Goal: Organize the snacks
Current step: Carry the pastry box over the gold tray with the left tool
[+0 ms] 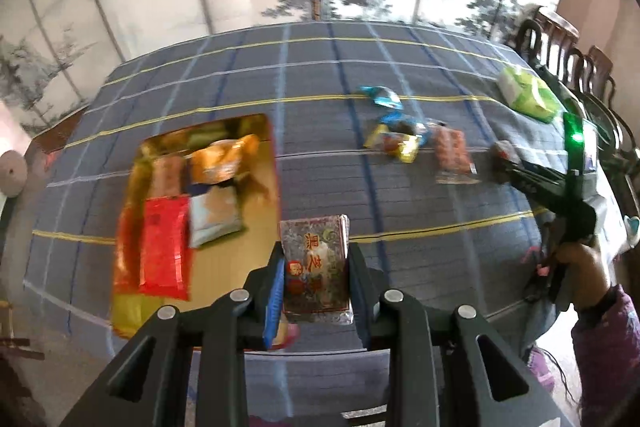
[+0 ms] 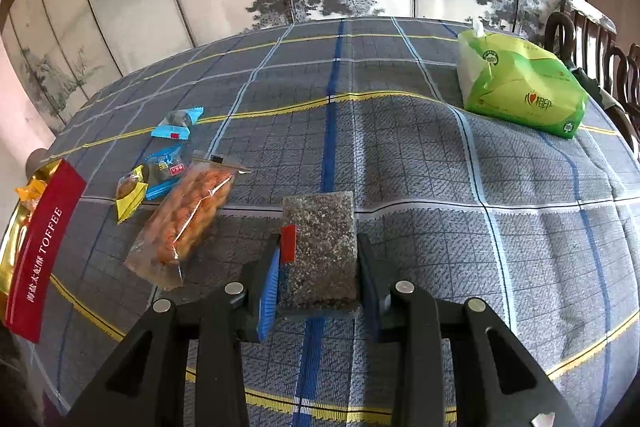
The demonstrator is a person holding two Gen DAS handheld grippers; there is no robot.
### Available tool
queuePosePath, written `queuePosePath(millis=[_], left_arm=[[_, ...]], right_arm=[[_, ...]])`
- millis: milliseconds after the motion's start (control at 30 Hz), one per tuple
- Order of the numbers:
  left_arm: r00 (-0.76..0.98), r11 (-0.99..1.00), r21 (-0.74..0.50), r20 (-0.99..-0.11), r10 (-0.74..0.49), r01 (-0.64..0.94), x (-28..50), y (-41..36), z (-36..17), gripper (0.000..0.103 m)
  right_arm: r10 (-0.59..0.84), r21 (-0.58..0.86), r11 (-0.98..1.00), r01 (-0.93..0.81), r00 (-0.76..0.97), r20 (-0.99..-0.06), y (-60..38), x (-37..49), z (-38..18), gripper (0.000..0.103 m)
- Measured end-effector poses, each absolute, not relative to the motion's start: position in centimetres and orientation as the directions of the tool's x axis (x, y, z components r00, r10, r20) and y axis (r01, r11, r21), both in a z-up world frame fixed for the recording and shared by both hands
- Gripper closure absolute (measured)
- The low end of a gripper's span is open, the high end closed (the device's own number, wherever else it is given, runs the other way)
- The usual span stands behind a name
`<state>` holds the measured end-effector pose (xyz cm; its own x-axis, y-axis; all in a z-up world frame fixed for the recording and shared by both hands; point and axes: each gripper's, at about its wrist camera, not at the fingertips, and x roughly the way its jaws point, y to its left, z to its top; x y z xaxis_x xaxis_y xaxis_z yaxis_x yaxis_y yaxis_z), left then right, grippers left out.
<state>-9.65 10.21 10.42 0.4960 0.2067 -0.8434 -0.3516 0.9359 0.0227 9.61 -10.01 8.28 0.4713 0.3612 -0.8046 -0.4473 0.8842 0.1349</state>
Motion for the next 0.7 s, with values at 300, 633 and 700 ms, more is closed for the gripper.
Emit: queuePosePath(millis=[300, 633, 700], left_arm=[[0.470, 0.899, 0.069, -0.834, 0.289, -0.432, -11.9, 13.9, 8.9, 0.074], [0.424, 0.854, 0.140, -0.821, 0.383, -0.501, -13.0, 16.9, 7.1, 0.074], [0.416, 0.847, 0.158, -0.816, 0.401, -0.507, -13.1, 17.1, 6.8, 0.074]], right_arm=[[0.337, 0.102, 0.887, -0.449, 0.481, -0.809, -9.8, 9.5, 8.2, 0.071], [0.309, 0.064, 0.890, -0.452, 0.492, -0.814, -9.3, 9.3, 8.1, 0.071], [0.309, 0.064, 0.890, -0.452, 0.492, -0.814, -9.3, 9.3, 8.1, 0.071]])
